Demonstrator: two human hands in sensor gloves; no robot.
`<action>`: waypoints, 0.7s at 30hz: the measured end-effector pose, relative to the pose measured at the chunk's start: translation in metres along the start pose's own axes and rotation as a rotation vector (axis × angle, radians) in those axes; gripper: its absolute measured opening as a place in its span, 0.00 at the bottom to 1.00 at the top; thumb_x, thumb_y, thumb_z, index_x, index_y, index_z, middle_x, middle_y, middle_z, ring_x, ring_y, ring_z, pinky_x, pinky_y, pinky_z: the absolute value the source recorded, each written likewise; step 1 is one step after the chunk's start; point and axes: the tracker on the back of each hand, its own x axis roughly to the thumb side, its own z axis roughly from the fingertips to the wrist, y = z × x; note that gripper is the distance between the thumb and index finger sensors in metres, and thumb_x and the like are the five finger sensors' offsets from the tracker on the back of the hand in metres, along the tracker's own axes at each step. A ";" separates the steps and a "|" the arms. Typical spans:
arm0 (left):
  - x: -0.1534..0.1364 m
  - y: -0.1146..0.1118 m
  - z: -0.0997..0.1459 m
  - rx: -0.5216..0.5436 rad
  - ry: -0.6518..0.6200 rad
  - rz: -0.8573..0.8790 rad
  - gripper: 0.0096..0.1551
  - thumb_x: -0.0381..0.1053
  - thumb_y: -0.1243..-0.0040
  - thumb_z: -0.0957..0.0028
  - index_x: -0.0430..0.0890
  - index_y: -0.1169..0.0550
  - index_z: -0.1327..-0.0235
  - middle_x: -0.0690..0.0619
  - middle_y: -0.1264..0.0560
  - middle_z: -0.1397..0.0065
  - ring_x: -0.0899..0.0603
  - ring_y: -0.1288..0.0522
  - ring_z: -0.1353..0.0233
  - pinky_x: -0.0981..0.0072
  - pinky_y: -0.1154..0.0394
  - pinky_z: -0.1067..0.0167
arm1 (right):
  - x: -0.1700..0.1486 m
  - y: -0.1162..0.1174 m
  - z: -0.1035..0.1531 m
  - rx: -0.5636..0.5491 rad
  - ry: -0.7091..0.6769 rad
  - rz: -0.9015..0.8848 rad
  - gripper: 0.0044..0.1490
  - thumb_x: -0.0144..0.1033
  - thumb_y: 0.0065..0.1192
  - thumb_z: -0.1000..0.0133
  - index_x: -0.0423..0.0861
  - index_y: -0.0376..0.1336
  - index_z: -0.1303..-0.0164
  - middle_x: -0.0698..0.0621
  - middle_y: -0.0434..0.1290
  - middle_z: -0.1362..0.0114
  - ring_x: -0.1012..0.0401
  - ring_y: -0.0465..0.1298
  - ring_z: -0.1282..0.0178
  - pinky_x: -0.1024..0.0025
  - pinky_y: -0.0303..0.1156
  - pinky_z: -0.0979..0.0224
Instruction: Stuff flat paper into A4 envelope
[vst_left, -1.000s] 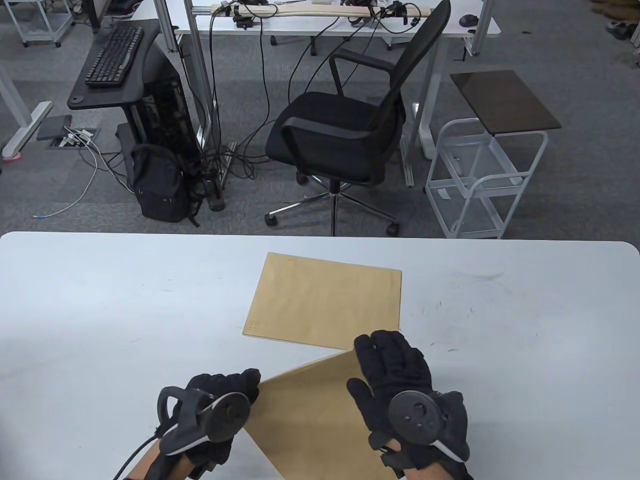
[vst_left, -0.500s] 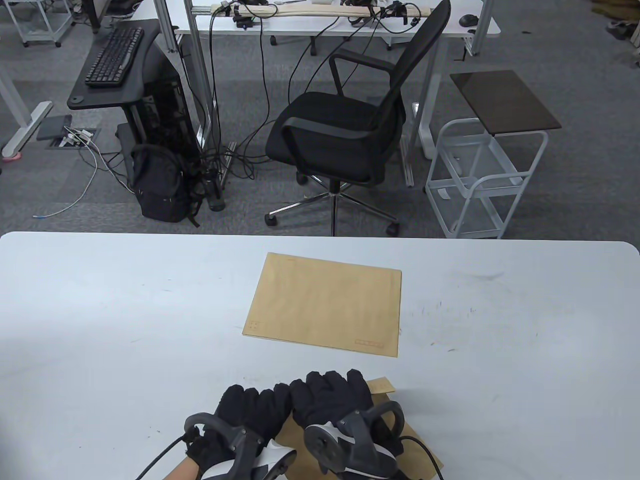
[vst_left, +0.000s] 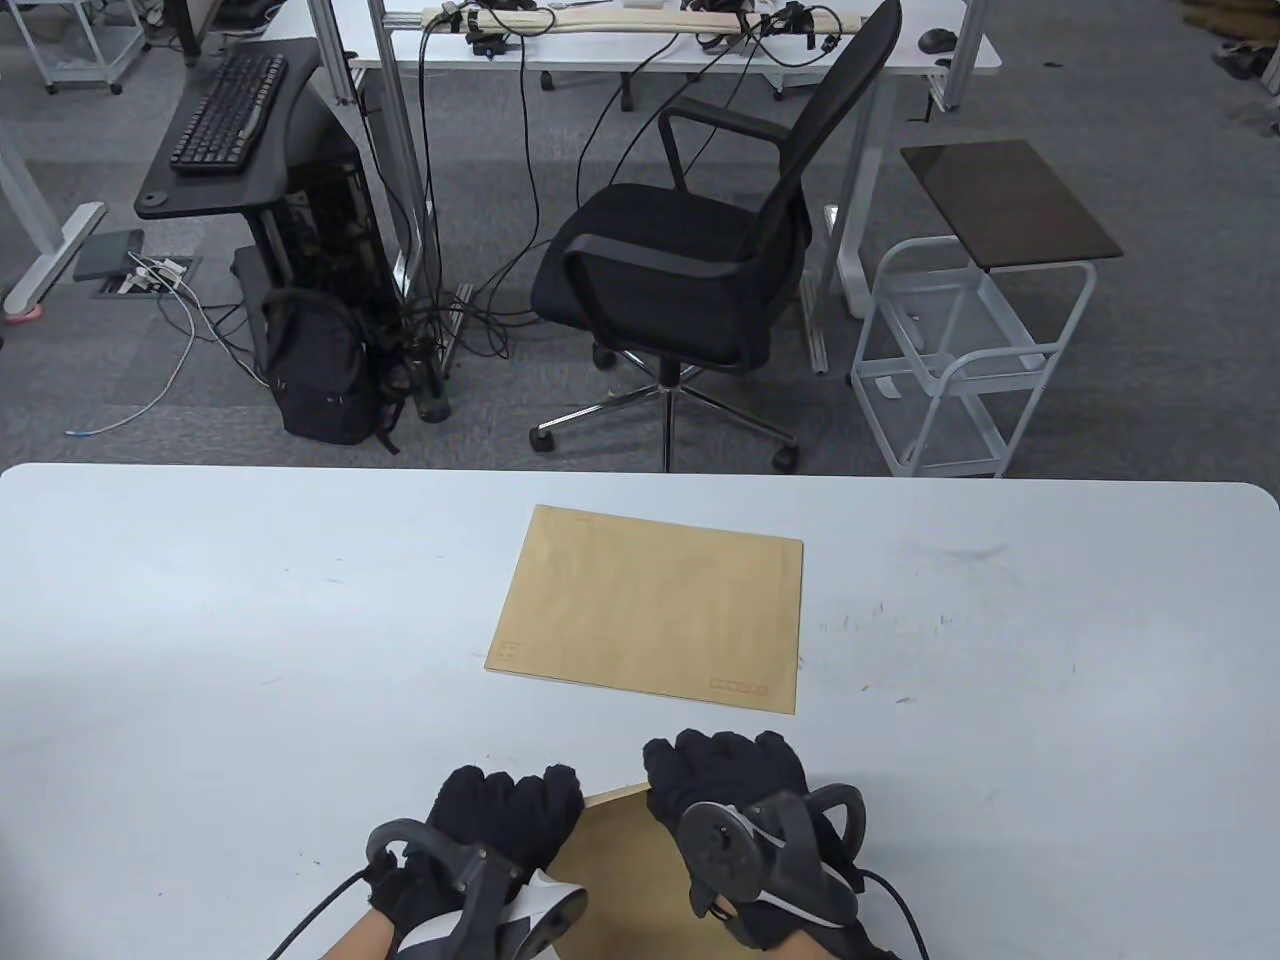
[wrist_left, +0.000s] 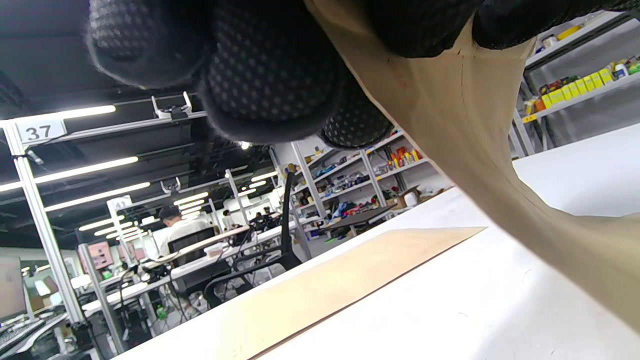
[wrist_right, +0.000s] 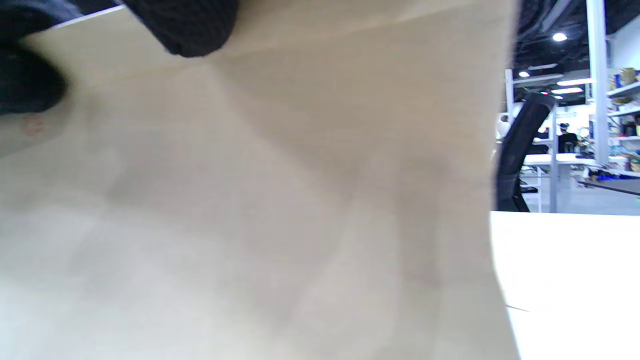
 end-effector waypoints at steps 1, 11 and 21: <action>-0.001 -0.001 0.000 -0.003 0.002 0.001 0.26 0.56 0.42 0.52 0.49 0.17 0.44 0.63 0.11 0.54 0.52 0.11 0.66 0.55 0.14 0.54 | -0.004 0.000 0.000 0.003 0.013 -0.005 0.29 0.58 0.60 0.46 0.62 0.67 0.34 0.59 0.71 0.32 0.53 0.78 0.33 0.41 0.69 0.30; -0.004 -0.004 0.000 -0.018 0.006 0.004 0.26 0.56 0.41 0.52 0.49 0.17 0.44 0.63 0.11 0.54 0.52 0.11 0.65 0.55 0.14 0.54 | -0.052 0.000 0.001 0.045 0.162 -0.117 0.30 0.57 0.61 0.46 0.63 0.68 0.34 0.58 0.72 0.32 0.52 0.77 0.33 0.40 0.69 0.30; -0.008 -0.004 -0.002 -0.032 0.017 0.014 0.25 0.56 0.42 0.53 0.50 0.17 0.44 0.63 0.11 0.54 0.52 0.11 0.65 0.54 0.14 0.54 | -0.072 -0.005 0.007 0.039 0.192 -0.163 0.29 0.57 0.61 0.46 0.62 0.67 0.33 0.58 0.72 0.31 0.52 0.77 0.33 0.40 0.68 0.30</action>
